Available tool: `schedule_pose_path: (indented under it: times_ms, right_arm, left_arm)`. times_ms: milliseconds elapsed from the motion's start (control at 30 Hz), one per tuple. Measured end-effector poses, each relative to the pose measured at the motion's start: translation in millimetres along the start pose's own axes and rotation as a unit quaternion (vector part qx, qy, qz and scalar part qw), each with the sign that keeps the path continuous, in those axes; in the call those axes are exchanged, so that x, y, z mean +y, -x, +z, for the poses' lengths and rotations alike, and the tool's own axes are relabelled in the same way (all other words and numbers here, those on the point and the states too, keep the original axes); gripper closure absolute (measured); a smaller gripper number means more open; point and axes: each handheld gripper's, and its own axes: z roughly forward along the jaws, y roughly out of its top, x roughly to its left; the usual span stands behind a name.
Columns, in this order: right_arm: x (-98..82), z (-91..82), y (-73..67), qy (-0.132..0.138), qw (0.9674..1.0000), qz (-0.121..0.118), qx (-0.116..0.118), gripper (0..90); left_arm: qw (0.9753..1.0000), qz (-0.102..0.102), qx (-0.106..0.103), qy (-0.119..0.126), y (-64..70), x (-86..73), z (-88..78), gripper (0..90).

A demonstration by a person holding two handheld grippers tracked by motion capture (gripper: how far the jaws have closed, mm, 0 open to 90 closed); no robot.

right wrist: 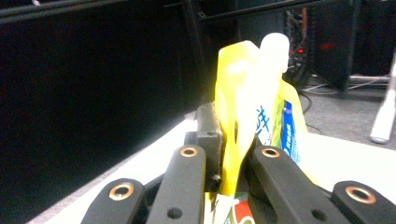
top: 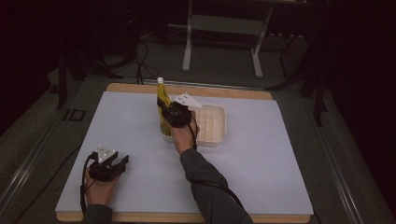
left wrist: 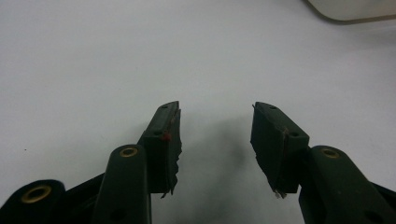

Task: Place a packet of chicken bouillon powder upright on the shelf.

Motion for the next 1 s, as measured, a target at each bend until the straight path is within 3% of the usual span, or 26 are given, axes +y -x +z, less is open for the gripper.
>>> schedule_pose_path:
  times_ms: [100, 267, 367, 500, 600, 767, 1000]
  right_arm:
    - [-0.7, 0.1, -0.8, -0.018, 0.9998, 0.006, -0.008, 85.1]
    - [-2.5, -2.2, 2.2, -0.041, 0.9990, 0.008, -0.017, 69.5]
    - [-3.7, -3.3, 4.6, -0.059, 0.9981, 0.017, -0.011, 58.7]
    - [-7.2, -4.5, 5.6, -0.096, 0.9949, -0.013, -0.028, 48.7]
    - [-10.8, -5.8, 8.7, -0.115, 0.9929, -0.005, -0.032, 42.8]
    - [-14.3, -7.7, 9.6, -0.146, 0.9888, -0.013, -0.031, 38.6]
    - [-11.7, -17.4, 6.7, -0.158, 0.9869, -0.031, -0.011, 34.7]
  left_arm:
    - [1.0000, 0.001, 0.001, 0.000, 0.1, 0.0, 0.1, 52.5]
    - [1.0000, 0.002, 0.001, -0.001, 0.3, 0.1, 0.2, 52.5]
    - [1.0000, 0.002, 0.001, -0.002, 0.3, 0.2, 0.3, 52.4]
    - [1.0000, 0.002, 0.001, -0.002, 0.5, 0.2, 0.4, 52.4]
    - [1.0000, 0.003, 0.001, -0.002, 0.8, 0.2, 0.4, 52.4]
    - [1.0000, 0.003, 0.001, -0.003, 0.8, 0.2, 0.4, 52.4]
    - [1.0000, 0.005, 0.001, -0.002, 1.0, 0.2, 0.3, 52.4]
